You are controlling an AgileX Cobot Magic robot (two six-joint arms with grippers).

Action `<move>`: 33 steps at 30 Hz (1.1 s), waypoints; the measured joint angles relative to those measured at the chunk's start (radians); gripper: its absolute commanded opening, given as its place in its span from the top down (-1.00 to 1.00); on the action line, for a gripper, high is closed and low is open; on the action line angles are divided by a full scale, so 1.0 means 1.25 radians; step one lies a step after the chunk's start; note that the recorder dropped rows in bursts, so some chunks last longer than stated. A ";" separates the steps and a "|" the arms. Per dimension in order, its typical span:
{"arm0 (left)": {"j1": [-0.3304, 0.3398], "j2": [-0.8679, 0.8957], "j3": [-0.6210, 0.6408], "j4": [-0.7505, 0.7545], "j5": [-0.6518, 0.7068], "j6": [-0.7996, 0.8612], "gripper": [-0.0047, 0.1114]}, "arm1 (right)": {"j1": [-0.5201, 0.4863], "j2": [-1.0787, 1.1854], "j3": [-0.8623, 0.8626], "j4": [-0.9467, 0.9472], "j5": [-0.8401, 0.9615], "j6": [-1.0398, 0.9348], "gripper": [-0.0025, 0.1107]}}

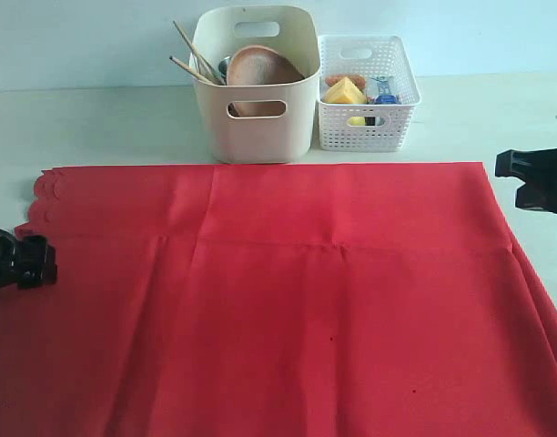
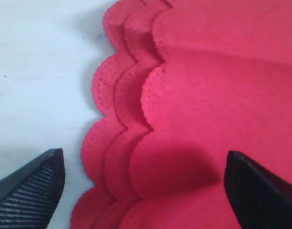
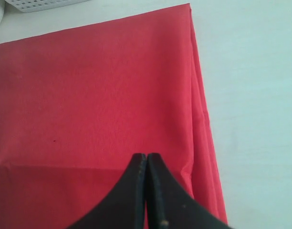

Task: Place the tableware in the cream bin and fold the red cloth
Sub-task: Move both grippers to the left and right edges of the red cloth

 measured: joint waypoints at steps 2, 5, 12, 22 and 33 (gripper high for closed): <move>0.000 0.016 -0.008 0.005 -0.014 0.004 -0.56 | 0.000 0.000 0.000 0.000 0.000 -0.002 0.96; -0.002 0.035 -0.017 0.007 -0.035 0.006 -0.42 | 0.000 0.000 0.000 0.000 0.000 -0.003 0.96; -0.068 0.049 -0.022 -0.011 -0.057 0.008 0.72 | 0.000 0.000 0.000 0.000 0.000 -0.013 0.96; -0.090 0.026 -0.022 -0.030 -0.025 -0.001 0.92 | 0.000 0.074 0.000 0.000 0.024 -0.058 0.96; -0.090 -0.108 -0.037 -0.030 0.108 0.004 0.92 | 0.000 0.273 -0.007 0.076 0.036 -0.126 0.96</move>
